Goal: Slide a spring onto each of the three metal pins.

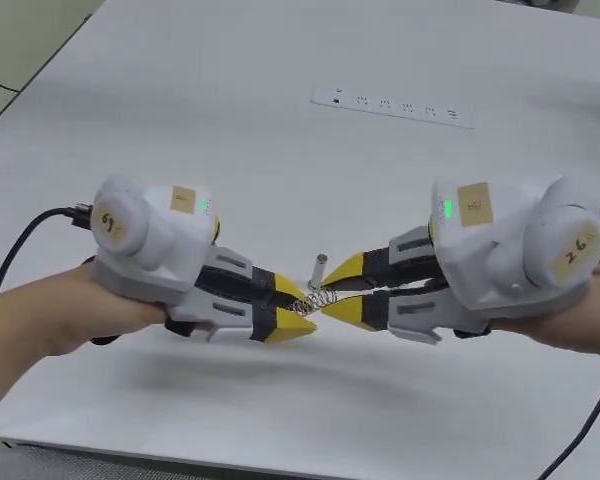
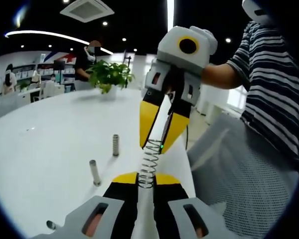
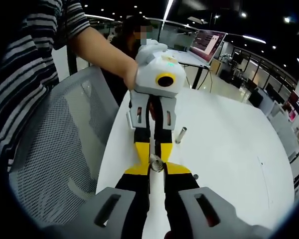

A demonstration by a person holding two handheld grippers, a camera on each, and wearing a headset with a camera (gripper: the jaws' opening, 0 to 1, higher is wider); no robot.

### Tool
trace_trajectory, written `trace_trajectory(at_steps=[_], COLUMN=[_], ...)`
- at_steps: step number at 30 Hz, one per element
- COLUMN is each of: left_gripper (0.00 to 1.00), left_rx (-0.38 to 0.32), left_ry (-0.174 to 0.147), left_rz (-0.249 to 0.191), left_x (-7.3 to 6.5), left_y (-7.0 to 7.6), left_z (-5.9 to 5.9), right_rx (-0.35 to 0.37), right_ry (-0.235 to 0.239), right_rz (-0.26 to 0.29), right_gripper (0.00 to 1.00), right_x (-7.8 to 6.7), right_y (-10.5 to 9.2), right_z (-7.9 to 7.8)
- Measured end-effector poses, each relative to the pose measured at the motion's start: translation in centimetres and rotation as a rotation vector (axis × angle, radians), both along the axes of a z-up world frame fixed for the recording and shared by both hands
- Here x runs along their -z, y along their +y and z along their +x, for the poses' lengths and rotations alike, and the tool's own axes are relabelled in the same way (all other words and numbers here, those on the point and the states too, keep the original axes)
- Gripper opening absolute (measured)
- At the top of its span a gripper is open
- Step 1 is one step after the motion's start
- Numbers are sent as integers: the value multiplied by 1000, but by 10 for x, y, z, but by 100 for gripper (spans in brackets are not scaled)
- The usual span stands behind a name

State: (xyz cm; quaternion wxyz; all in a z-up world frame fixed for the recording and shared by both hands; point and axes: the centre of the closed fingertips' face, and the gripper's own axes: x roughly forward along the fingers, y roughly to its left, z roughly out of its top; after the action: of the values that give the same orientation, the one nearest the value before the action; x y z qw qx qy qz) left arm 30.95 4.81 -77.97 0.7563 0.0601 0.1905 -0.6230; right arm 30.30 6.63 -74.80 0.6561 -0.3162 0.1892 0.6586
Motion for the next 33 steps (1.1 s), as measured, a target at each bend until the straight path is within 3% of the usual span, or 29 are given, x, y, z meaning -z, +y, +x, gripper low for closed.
trace_trajectory(at_steps=[10, 13, 22, 33], left_gripper=[3, 3, 3, 5], left_rx=[6, 8, 23, 6], left_ry=[-15, -15, -26, 0], left_rz=[19, 16, 8, 9], left_x=[0, -1, -8, -6], left_y=[0, -3, -8, -6], left_z=[0, -1, -2, -2], right_rx=[-5, 2, 2, -14], right_ry=[3, 28, 23, 4], right_rz=[12, 48, 109, 92], right_gripper=[7, 7, 7, 7], right_x=[-1, -6, -15, -13], right_y=[5, 10, 21, 20], right_z=[-1, -2, -4, -7])
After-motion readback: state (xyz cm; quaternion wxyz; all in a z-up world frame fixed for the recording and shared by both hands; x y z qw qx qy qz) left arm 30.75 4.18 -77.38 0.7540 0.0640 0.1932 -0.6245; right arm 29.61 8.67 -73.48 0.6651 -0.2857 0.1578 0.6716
